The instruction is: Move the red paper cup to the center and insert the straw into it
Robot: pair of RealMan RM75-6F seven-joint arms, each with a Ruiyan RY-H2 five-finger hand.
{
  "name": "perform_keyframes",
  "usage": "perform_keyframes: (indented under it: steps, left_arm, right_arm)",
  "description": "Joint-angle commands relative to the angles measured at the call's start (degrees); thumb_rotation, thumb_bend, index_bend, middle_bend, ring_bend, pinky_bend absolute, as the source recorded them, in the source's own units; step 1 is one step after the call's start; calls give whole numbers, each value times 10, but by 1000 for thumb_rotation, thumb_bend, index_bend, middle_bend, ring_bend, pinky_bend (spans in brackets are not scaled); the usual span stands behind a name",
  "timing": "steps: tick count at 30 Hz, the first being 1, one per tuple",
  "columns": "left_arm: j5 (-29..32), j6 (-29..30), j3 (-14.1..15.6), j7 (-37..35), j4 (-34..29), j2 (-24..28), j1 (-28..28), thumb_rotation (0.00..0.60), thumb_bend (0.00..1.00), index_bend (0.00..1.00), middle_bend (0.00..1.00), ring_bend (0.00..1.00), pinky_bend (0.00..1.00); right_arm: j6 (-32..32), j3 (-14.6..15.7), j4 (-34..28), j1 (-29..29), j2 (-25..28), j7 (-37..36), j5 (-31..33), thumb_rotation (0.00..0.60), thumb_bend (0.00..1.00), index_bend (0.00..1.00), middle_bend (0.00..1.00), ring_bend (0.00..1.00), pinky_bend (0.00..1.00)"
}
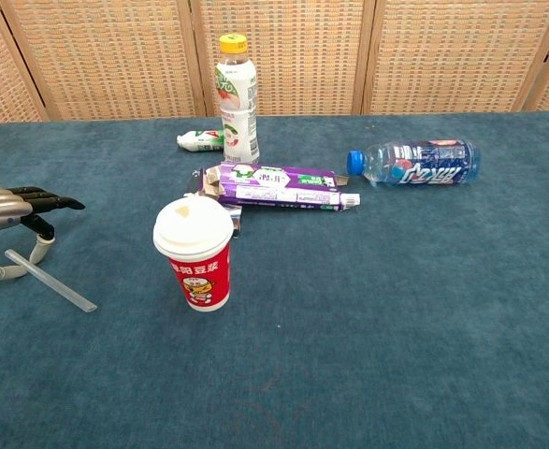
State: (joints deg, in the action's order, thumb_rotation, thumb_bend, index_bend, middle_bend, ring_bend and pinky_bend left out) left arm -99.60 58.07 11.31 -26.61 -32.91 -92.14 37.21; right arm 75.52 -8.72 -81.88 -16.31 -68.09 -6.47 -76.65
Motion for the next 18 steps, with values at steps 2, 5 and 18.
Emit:
perform_keyframes:
  steps: [2,5,18]
  left_arm:
    - [1,3,-1,-2,2,-1,0,600,383,587,0,0,0]
    - [6,14,-6,-2,1,2,-1,600,383,592,0,0,0]
    - [5,154,-78,118,-108,120,43,600,384,606,0,0,0]
  right_arm:
    - [0,-1,-1,1,0,0,-1,600,0,0,0,0,0]
    - [0,-2,-2,1,1,-1,-3,600,0,0,0,0,0]
    - [8,-6,-12,7,10,-19,-13,600,0,0,0,0,0]
